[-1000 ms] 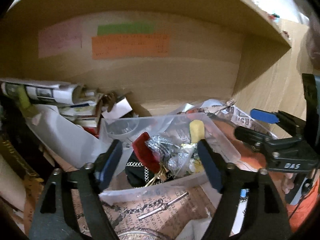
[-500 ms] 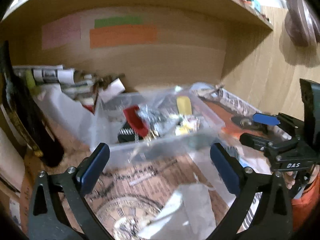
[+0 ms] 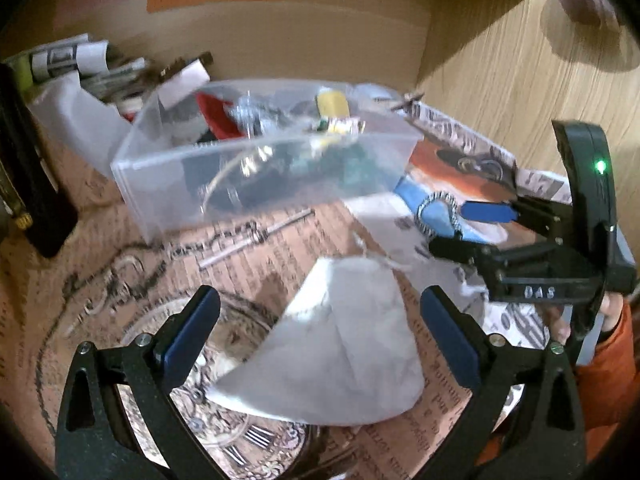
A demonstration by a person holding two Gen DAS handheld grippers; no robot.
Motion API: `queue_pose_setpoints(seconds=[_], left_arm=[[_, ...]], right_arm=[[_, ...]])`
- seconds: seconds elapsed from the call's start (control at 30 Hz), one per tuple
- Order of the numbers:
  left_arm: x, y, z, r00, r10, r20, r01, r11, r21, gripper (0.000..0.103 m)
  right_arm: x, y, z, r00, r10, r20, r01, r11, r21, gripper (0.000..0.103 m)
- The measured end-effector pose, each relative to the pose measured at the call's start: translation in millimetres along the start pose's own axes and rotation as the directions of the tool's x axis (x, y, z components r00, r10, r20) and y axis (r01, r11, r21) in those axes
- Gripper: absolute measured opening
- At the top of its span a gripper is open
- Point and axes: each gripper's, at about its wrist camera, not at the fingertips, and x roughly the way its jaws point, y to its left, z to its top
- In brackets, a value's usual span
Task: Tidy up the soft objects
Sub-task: 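Grasp the white cloth bag with left gripper while right grasps the braided bracelet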
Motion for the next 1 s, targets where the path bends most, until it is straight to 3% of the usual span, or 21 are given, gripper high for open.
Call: queue_pose_setpoints(seconds=[0.07, 0.2, 0.27, 0.4, 0.47, 0.53, 0.8, 1.0], left_arm=[[3.9, 1.3, -4.7, 1.000, -0.004, -0.015, 0.003, 1.000, -0.009, 0.101], [12.4, 2.3, -11.2, 0.998, -0.034, -0.060, 0.033, 0.999, -0.009, 0.073], [14.6, 1.9, -12.8, 0.997, -0.038, -0.060, 0.038, 0.999, -0.009, 0.068], [10.9, -0.9, -11.0, 0.998, -0.038, -0.045, 0.038, 0.999, 0.010, 0.042], [10.7, -0.4, -8.6, 0.998, -0.036, -0.043, 0.036, 0.999, 0.009, 0.035], [9.4, 1.6, -5.9, 0.999, -0.037, -0.036, 0.037, 0.999, -0.001, 0.027], [-15.9, 9.5, 16.9, 0.998, -0.019, 0.065, 0.021, 0.999, -0.032, 0.024], [-39.6, 21.4, 37.2, 0.988, 0.022, 0.155, -0.014, 0.998, -0.055, 0.024]], right_arm=[[3.7, 0.4, -1.3, 1.000, 0.008, -0.021, -0.008, 1.000, -0.005, 0.062], [7.9, 1.1, -3.0, 1.000, -0.010, -0.028, 0.009, 1.000, -0.020, 0.046], [7.9, 0.7, -2.6, 1.000, -0.005, -0.026, 0.005, 1.000, -0.020, 0.041], [7.8, -1.5, -2.3, 1.000, -0.004, -0.016, 0.003, 1.000, -0.013, 0.023], [7.8, -3.7, -1.4, 1.000, -0.001, -0.010, 0.001, 1.000, -0.005, 0.010], [6.5, -6.5, -0.7, 1.000, 0.013, -0.003, -0.013, 1.000, 0.007, 0.009], [-19.1, -7.5, 9.9, 0.996, 0.025, 0.091, -0.027, 0.999, 0.022, 0.008], [-39.0, -3.8, 24.9, 0.984, 0.043, 0.173, -0.045, 0.999, 0.006, 0.008]])
